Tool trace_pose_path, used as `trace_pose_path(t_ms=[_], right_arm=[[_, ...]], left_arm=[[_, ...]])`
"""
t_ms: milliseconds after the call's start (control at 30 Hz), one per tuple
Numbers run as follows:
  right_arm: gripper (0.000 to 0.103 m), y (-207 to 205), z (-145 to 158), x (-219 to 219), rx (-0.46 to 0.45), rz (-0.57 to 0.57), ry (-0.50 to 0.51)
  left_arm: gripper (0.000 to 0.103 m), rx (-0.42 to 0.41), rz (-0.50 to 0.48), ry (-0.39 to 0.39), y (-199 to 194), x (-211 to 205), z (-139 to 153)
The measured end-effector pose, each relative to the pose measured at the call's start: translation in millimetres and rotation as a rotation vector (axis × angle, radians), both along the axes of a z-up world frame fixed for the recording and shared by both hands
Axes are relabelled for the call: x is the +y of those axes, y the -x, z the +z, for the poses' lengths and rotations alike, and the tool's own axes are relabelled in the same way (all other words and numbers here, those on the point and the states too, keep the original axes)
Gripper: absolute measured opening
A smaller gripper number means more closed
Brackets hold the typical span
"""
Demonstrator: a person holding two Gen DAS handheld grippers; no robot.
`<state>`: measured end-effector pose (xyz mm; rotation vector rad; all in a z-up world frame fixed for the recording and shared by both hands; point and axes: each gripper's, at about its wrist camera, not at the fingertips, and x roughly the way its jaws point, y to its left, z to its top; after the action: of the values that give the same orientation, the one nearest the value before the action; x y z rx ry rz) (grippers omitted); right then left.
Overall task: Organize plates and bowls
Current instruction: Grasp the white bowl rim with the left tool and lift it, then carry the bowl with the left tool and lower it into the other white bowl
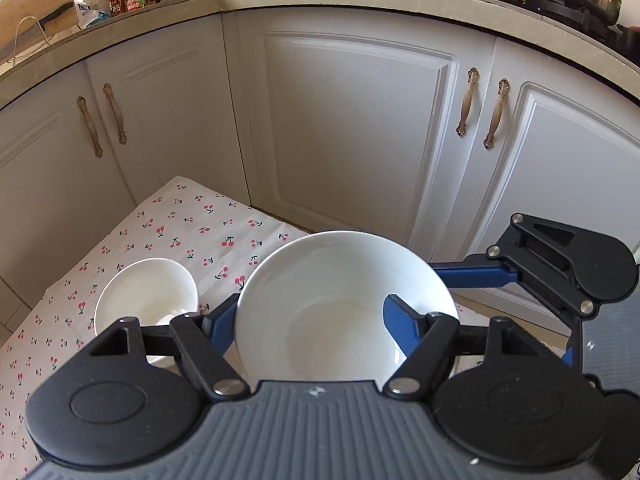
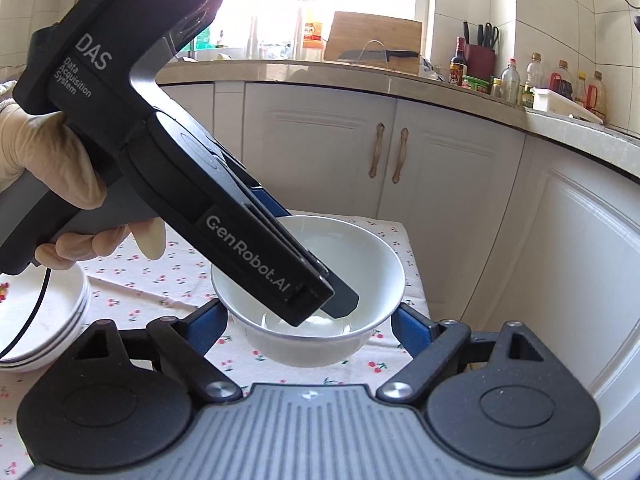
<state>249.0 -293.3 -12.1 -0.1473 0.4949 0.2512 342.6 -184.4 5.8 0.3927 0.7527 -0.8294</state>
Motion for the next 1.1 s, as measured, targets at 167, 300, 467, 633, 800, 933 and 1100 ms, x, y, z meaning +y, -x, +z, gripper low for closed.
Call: trace_pose_path(t_ms=[167, 300, 467, 633, 800, 933, 1100], right_arm=[[0.092, 21.3, 7.4, 10.2, 0.002, 0.037, -0.008], [0.092, 35.7, 10.1, 21.1, 0.010, 0.071, -0.014], [0.092, 52.6, 10.5, 31.4, 0.023, 0.103, -0.019], [0.092, 66.1, 6.3, 42.0, 0.034, 0.124, -0.006], [0.092, 70.9, 1.0, 48.8, 0.053, 0.147, 0.000], [0.092, 75.2, -6.4, 52.8, 0.076, 0.163, 0.001], [0.092, 73.6, -16.2, 55.5, 0.111, 0.176, 0.003]], left_arm=[[0.074, -0.019, 0.025, 0.002, 30.0, 15.7, 9.4], [0.074, -0.026, 0.051, 0.000, 47.7, 28.7, 9.4], [0.074, -0.021, 0.076, 0.003, 67.7, 42.9, 6.0], [0.075, -0.008, 0.096, 0.001, 80.9, 53.4, -0.7], [0.075, 0.014, 0.120, 0.005, 86.9, 61.8, -11.3], [0.075, 0.034, 0.139, 0.006, 87.8, 66.9, -22.8], [0.075, 0.053, 0.144, 0.004, 87.6, 69.9, -34.1]])
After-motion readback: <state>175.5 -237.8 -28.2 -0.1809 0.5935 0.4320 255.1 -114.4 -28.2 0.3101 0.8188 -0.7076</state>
